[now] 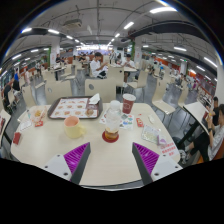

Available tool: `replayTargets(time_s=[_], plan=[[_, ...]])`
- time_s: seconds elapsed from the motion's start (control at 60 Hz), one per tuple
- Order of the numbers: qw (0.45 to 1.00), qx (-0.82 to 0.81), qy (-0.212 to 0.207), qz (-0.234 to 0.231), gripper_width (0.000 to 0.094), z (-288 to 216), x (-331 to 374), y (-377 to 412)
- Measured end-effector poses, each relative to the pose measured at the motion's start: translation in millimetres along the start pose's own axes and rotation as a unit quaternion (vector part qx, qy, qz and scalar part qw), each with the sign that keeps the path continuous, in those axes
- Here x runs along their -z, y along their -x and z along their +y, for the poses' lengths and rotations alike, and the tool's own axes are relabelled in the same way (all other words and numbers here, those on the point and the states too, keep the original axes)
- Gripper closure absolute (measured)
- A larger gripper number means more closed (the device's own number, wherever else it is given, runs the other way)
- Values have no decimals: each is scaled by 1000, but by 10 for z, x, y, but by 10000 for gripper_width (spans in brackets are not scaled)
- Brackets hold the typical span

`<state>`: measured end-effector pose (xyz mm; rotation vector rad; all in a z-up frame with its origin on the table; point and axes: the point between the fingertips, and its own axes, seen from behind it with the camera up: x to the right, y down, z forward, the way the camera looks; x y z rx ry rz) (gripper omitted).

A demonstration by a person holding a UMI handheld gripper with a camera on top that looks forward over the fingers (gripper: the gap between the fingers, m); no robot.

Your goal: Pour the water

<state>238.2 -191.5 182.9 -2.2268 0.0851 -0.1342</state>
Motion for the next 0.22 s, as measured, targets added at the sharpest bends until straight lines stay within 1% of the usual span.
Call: replayTargets(time_s=[0.067,0.15,0.217], plan=[[1000,-7,0,-5,89,14,82,13],[1000,1,-4,3,91,9,143,-21],[1000,-6,2,-1,92,20,167,0]])
